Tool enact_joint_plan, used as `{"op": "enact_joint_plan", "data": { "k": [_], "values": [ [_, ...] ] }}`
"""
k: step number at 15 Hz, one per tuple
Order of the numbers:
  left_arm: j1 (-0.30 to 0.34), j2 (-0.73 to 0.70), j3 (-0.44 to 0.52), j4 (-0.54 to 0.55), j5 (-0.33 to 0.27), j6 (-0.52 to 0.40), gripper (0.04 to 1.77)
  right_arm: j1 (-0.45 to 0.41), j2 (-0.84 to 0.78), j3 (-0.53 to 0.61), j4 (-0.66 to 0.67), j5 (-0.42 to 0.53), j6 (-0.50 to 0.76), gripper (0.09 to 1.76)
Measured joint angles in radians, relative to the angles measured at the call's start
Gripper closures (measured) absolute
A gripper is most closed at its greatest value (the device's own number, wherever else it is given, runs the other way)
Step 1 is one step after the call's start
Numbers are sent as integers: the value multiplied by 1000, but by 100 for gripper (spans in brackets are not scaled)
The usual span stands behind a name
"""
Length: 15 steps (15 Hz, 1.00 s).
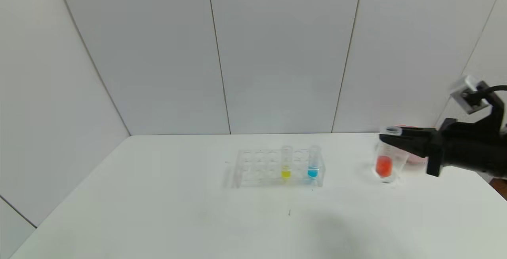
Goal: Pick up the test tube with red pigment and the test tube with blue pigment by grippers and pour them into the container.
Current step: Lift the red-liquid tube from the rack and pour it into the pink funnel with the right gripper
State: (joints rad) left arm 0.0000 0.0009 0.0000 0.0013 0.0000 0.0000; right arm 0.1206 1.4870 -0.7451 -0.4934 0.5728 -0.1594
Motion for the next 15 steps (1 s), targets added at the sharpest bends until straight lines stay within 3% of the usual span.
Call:
{"op": "enact_joint_plan", "data": {
  "k": [3,4,6,10,15],
  "values": [
    [0,0,0,0,0,0,5,-298,-56,5,74,320,-140,136],
    [0,0,0,0,0,0,5,-378,-53,-3,86,388,-195,136],
    [0,0,0,0,0,0,5,-473,-17,-34,100,435,-264,136],
    [0,0,0,0,0,0,5,-557,124,-163,106,446,-335,136],
    [0,0,0,0,0,0,5,-548,292,-356,154,419,-395,136]
  ]
}}
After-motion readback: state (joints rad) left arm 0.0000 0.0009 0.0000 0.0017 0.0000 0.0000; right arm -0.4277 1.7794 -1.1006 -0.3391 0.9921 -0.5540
